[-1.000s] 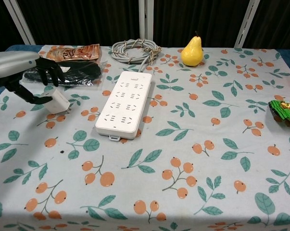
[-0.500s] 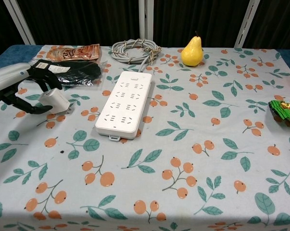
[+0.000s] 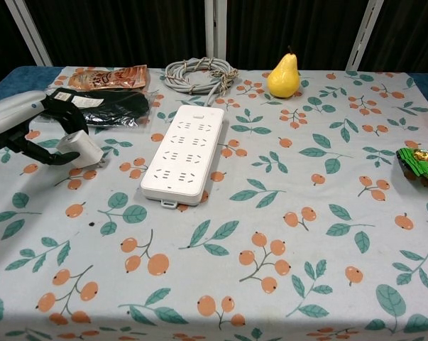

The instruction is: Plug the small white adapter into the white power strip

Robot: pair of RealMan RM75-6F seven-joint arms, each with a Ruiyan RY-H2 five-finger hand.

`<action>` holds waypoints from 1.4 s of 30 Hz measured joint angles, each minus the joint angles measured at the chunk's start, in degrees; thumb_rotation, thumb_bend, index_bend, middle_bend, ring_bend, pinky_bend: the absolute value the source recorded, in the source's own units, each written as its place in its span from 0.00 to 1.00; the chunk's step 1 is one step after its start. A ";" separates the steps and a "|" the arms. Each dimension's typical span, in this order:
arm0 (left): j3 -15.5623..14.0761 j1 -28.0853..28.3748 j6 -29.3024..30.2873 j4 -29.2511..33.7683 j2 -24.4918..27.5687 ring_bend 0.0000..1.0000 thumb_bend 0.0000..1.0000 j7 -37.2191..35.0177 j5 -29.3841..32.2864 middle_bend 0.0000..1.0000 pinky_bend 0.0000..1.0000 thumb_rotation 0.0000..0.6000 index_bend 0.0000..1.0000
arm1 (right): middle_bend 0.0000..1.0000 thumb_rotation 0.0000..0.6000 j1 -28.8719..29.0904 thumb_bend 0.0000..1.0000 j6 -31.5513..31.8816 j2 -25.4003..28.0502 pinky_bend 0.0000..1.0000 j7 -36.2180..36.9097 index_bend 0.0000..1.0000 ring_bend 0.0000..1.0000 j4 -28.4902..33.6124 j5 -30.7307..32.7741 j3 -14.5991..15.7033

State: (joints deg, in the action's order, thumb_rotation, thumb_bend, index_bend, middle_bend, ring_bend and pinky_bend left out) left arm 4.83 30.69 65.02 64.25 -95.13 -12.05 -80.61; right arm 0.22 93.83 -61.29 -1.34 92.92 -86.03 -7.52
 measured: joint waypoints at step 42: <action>9.20 29.67 -26.31 -1.26 2.29 0.58 0.48 12.04 2.81 0.70 0.70 1.00 0.66 | 0.08 1.00 -0.48 0.12 -0.26 -0.85 0.00 0.77 0.00 0.00 -0.55 0.62 0.45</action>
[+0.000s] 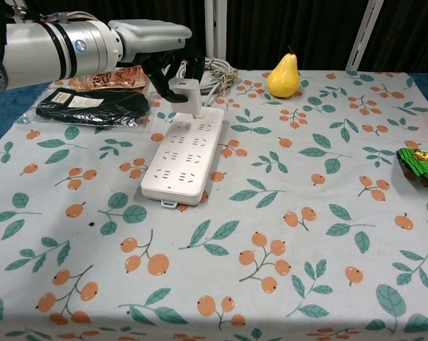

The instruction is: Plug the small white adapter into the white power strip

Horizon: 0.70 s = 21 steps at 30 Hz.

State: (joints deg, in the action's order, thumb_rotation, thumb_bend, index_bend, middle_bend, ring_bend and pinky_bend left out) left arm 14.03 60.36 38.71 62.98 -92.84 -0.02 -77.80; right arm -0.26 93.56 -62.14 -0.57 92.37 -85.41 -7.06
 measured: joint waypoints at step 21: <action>-2.37 0.17 0.27 -0.71 -0.24 0.58 0.48 1.73 2.38 0.70 0.69 1.00 0.66 | 0.08 1.00 0.12 0.12 -0.39 -0.26 0.00 0.57 0.00 0.00 -0.79 0.16 -0.09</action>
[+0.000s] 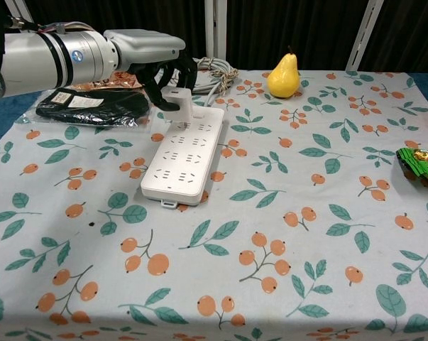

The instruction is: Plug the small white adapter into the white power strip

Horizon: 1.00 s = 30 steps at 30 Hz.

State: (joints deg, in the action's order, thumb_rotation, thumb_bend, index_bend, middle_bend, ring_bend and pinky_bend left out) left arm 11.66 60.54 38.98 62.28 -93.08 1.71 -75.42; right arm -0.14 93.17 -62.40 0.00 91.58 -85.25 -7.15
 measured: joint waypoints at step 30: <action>-1.24 1.84 -2.09 -3.91 -2.90 0.62 0.51 1.01 1.68 0.77 0.69 1.00 0.72 | 0.08 1.00 -0.46 0.12 0.55 -0.24 0.00 0.69 0.00 0.00 -0.74 0.24 -0.09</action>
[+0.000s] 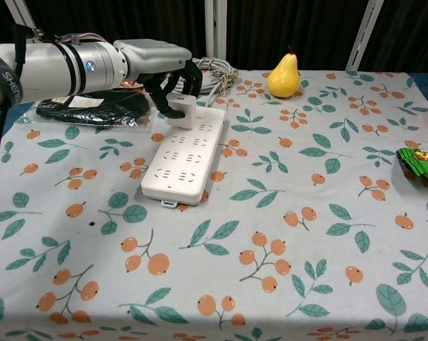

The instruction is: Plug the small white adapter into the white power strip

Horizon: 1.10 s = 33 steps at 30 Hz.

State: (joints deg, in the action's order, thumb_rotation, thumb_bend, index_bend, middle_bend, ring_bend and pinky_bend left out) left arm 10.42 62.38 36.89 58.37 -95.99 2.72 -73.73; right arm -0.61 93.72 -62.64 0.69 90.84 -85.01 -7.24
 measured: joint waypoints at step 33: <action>-0.93 -0.82 1.17 -2.02 -1.35 0.63 0.51 -1.32 -0.79 0.78 0.69 1.00 0.73 | 0.08 1.00 -0.20 0.12 0.23 -0.47 0.00 0.93 0.00 0.00 -0.84 0.16 -0.26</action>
State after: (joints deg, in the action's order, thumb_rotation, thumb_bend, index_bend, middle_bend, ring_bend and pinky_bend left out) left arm 9.49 61.56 38.06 56.35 -97.34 1.40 -74.52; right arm -0.81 93.95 -63.12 1.62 90.01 -84.84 -7.51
